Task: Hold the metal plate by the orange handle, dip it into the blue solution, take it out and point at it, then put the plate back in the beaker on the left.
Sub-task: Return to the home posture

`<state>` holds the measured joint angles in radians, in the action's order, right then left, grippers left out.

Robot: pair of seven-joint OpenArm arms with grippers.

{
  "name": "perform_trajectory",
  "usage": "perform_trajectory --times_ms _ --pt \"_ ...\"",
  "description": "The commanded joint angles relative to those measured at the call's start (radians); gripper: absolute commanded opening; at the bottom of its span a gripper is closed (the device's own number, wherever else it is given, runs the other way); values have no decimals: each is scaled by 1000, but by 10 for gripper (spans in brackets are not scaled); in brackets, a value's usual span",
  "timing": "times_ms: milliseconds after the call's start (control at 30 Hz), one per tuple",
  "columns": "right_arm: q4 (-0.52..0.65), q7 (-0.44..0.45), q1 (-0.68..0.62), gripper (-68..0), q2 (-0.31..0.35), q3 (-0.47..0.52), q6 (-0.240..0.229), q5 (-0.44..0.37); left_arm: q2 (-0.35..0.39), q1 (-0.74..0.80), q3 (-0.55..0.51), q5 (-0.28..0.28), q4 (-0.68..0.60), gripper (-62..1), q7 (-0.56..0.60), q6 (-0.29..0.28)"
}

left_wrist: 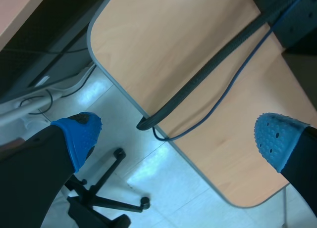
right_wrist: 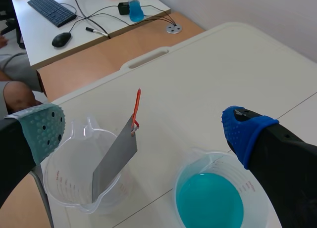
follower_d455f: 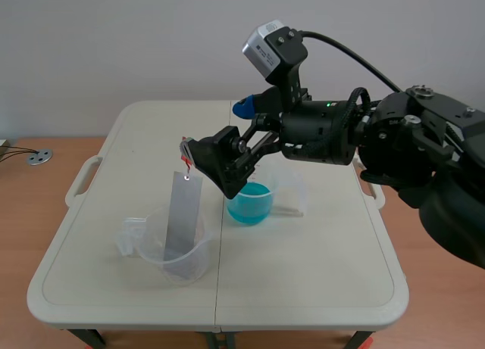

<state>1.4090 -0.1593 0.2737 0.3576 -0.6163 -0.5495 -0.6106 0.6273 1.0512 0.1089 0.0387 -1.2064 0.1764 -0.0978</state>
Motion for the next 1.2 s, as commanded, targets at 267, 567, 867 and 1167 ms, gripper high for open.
perform_trajectory --times_ms 267,567,867,1167 --pt "209 40 -201 -12 83 148 31 -10 -192 -108 1 -19 -65 14 75 51" --pt "356 83 -413 -12 129 302 34 10 -264 -190 -61 -19 -302 14 171 186" --pt "415 136 -610 -12 135 432 34 66 -365 -229 -86 -25 -451 14 277 193" --pt "425 227 -776 -12 135 517 34 114 -448 -237 -86 -73 -519 14 426 193"
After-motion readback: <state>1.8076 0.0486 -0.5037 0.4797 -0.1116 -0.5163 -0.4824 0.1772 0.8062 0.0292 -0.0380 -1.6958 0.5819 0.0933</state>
